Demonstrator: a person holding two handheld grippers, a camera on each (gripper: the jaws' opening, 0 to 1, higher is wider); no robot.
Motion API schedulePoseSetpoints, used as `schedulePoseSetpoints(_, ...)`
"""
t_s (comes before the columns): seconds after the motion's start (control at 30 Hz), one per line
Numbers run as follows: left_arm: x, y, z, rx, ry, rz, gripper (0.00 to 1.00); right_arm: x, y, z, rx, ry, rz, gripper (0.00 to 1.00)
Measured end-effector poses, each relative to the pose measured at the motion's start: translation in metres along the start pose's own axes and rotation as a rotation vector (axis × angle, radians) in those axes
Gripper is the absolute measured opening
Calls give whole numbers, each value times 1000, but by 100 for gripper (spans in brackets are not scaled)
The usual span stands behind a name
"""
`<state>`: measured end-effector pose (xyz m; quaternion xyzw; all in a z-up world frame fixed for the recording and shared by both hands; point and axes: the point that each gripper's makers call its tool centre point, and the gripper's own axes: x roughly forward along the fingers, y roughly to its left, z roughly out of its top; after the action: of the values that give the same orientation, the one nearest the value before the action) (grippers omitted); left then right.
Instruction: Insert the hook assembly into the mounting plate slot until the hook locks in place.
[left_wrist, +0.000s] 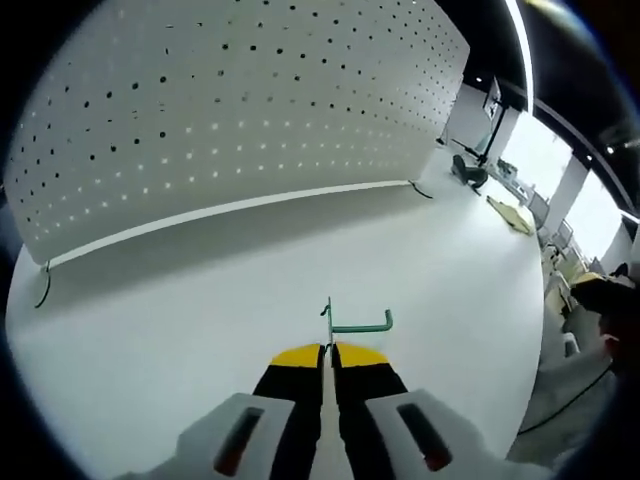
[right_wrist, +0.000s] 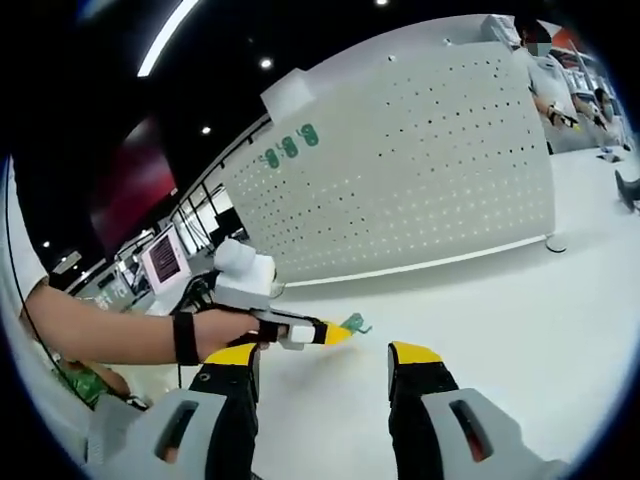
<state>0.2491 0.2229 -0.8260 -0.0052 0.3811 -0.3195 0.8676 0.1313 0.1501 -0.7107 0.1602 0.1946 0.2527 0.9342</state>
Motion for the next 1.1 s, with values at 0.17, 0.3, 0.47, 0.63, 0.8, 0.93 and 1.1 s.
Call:
schedulePoseSetpoints(0.17, -8, -5, 5, -9, -30, -5, 3, 0, 1, -1, 4, 0, 4, 52)
schedulePoseSetpoints(0.3, -13, -14, 7, -12, -42, -36, 3, 1, 1, -1, 7, -4, 2, 50)
schedulePoseSetpoints(0.47, -25, -26, 13, -12, -80, -59, 3, -1, 1, -1, 21, -10, -3, 49)
schedulePoseSetpoints(0.63, -33, -33, 17, -13, -104, -73, 3, -1, 1, 0, 20, -13, -4, 49)
schedulePoseSetpoints(0.8, -42, -41, 19, -9, -129, -94, 3, -2, 2, 0, 28, -17, -4, 49)
schedulePoseSetpoints(0.93, -51, -46, 22, -5, -163, -110, 3, -2, 4, 3, 37, -29, -6, 49)
schedulePoseSetpoints(1.1, -57, -53, 21, 2, -176, -129, 3, -2, 6, 4, 44, -35, 2, 47)
